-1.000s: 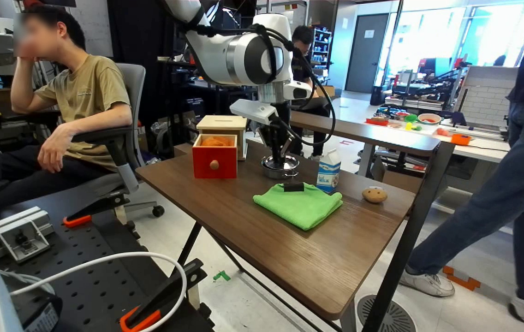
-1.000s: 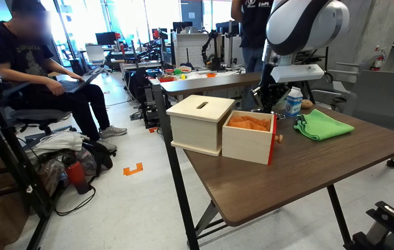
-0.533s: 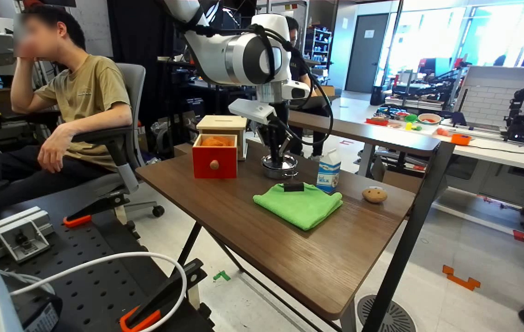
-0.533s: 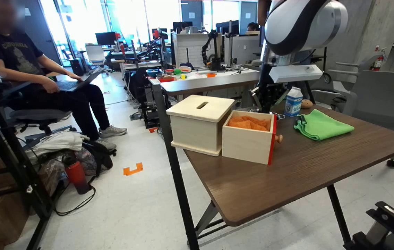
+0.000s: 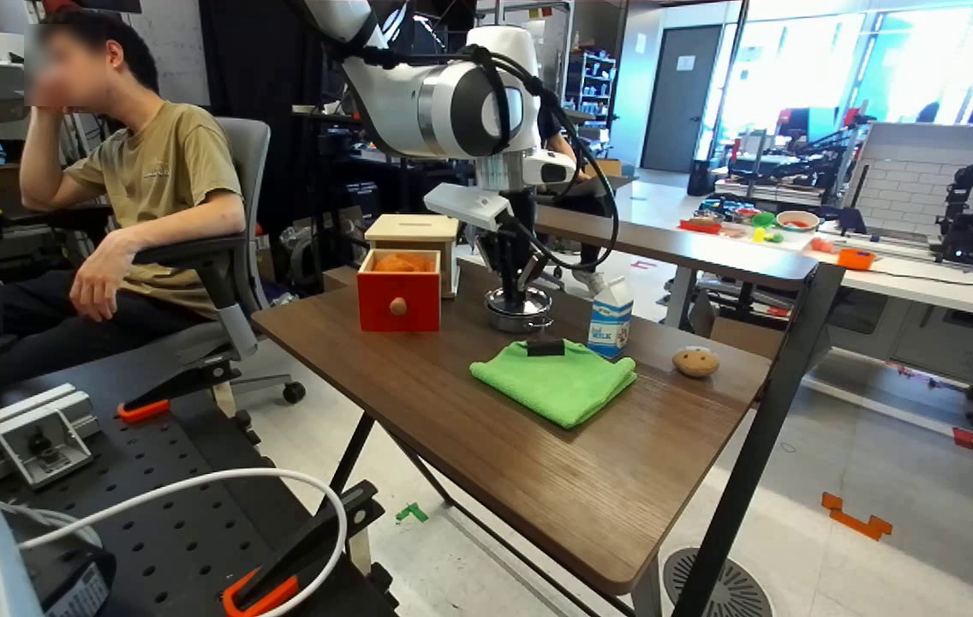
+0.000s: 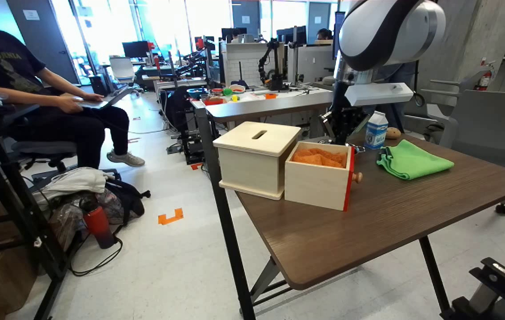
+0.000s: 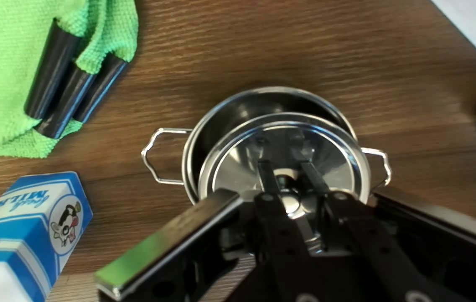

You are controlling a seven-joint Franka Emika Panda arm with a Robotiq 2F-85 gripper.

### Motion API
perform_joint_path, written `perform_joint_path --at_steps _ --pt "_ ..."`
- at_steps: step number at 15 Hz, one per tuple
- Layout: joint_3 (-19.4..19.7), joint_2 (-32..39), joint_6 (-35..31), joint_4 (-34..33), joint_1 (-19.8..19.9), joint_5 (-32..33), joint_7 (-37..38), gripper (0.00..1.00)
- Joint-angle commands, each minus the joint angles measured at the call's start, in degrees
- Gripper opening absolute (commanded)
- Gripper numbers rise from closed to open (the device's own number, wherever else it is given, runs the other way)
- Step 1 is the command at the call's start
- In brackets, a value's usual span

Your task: Put the lid on the pot

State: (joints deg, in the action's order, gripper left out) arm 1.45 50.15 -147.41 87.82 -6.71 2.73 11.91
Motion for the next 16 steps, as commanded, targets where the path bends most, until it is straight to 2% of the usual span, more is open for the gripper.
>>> perform_joint_path --at_steps 1,12,13,15,16 --pt "-0.05 -0.34 1.28 0.07 -0.4 -1.01 0.14 0.05" --pt "-0.05 -2.08 0.64 2.93 -0.63 -0.84 0.06 0.05" --pt "-0.02 -2.29 0.65 3.27 -0.64 -0.8 0.03 0.12" --pt "0.02 -2.67 0.63 3.88 -0.62 -0.77 0.03 0.38" --pt "0.06 -2.8 0.59 4.14 -0.62 -0.75 0.04 0.41"
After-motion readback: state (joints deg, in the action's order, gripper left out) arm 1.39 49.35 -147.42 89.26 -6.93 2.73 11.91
